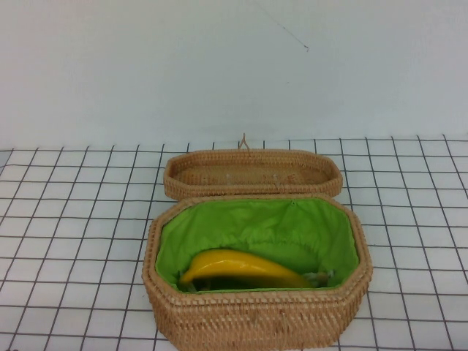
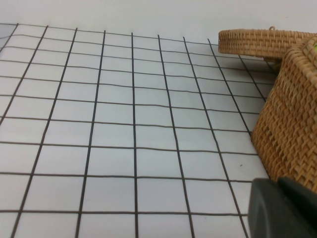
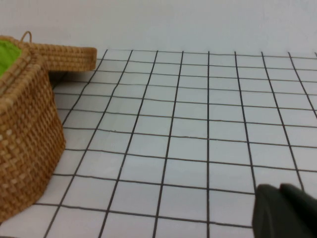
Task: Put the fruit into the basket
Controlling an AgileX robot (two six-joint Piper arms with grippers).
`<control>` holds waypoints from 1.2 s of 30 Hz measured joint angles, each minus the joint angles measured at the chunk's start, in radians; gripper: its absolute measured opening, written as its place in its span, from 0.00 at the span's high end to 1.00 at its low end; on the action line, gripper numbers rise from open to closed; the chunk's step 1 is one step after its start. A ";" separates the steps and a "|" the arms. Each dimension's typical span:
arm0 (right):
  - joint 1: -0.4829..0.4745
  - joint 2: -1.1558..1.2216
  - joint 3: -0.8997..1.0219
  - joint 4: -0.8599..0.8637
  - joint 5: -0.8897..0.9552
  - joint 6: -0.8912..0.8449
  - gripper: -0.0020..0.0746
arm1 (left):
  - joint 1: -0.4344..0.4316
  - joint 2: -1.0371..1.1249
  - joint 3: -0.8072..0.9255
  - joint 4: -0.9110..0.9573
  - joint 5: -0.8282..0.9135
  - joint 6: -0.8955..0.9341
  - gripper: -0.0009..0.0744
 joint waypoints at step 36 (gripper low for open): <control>0.000 0.000 0.000 -0.333 0.008 0.352 0.97 | 0.000 0.000 0.000 0.000 0.000 0.000 0.99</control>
